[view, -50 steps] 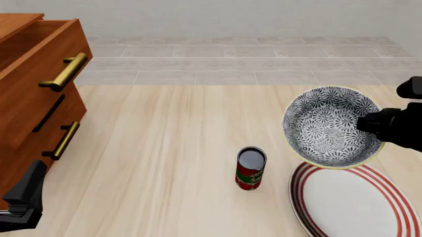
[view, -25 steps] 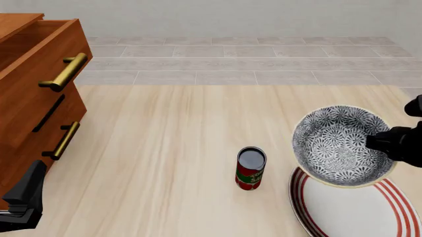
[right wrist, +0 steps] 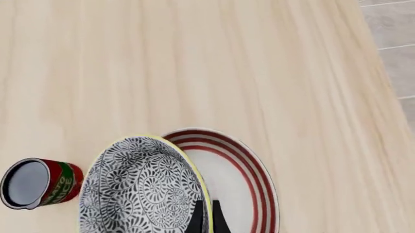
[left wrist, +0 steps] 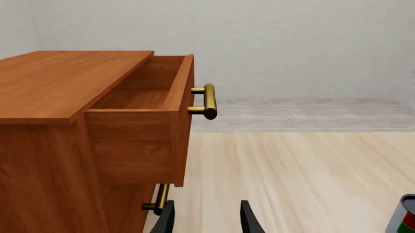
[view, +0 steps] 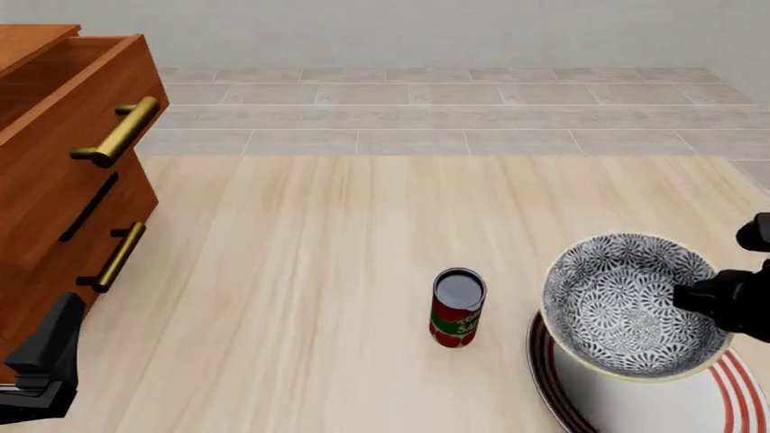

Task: Put the bowl on the plate.

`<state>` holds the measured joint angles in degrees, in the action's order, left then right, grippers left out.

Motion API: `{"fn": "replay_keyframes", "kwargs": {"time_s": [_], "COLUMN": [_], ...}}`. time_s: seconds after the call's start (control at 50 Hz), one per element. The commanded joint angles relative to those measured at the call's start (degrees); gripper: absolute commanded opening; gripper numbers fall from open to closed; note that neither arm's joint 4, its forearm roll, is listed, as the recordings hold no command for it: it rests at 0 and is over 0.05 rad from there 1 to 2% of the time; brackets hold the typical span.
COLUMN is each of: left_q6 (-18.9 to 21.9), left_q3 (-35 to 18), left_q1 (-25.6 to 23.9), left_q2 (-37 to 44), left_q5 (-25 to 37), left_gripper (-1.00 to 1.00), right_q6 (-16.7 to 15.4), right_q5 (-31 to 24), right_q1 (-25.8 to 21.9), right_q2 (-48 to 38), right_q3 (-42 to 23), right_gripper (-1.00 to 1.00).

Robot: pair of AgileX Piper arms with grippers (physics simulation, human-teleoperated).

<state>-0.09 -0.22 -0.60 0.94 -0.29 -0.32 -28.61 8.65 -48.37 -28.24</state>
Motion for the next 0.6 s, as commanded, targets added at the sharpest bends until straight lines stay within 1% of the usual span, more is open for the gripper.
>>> {"fn": "replay_keyframes", "kwargs": {"time_s": [0.02, 0.18, 0.44, 0.6], "left_q6": [0.01, 0.0, 0.02, 0.0], "left_q3": [0.0, 0.0, 0.0, 0.0], "left_q1": [0.0, -0.01, -0.03, -0.04], "left_q2": [0.01, -0.01, 0.06, 0.1], "left_q5": [0.0, 0.0, -0.03, -0.05], "left_gripper": [1.0, 1.0, 1.0, 1.0], "right_q6": [1.12, 1.3, 1.94, 1.34], "right_q5": [2.75, 2.75, 6.3, 7.41], "right_q1": [-0.06, 0.16, 0.46, 1.19], "right_q2": [-1.31, -0.8, -2.49, -3.94], "right_q3": [3.11, 4.03, 7.38, 7.81], "right_gripper": [-1.0, -1.0, -1.0, -1.0]}}
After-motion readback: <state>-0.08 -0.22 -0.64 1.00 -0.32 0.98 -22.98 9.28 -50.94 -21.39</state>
